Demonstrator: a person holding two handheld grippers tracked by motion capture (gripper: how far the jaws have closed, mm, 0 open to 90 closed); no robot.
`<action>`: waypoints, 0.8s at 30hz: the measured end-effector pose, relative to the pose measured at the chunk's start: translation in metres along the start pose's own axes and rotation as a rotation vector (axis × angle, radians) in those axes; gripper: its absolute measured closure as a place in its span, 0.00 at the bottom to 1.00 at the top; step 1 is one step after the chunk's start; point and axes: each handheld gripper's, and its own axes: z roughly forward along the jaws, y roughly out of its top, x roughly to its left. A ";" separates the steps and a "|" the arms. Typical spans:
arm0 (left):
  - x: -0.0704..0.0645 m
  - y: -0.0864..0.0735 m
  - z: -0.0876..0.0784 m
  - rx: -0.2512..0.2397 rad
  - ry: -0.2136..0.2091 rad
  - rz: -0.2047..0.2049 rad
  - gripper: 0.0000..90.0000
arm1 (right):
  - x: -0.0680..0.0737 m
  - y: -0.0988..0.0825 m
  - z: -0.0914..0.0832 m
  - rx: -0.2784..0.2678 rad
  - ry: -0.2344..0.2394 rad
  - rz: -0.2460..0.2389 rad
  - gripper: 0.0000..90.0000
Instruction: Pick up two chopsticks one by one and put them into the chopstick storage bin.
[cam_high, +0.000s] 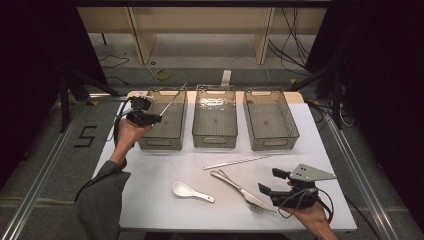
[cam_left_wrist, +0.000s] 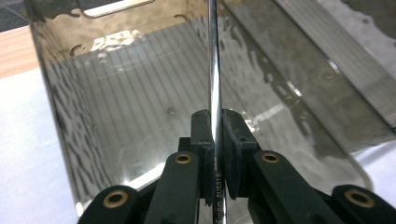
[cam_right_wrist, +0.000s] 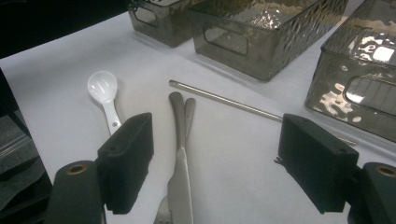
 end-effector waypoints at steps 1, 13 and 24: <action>0.001 0.000 0.001 -0.001 0.004 -0.004 0.92 | 0.000 0.000 0.000 0.005 -0.001 -0.001 0.31; 0.008 -0.009 0.011 0.039 0.028 -0.026 0.92 | 0.002 0.000 0.001 0.011 0.010 -0.009 0.30; 0.013 -0.007 0.013 0.051 0.053 -0.049 0.77 | 0.003 0.000 0.001 0.013 0.020 -0.014 0.30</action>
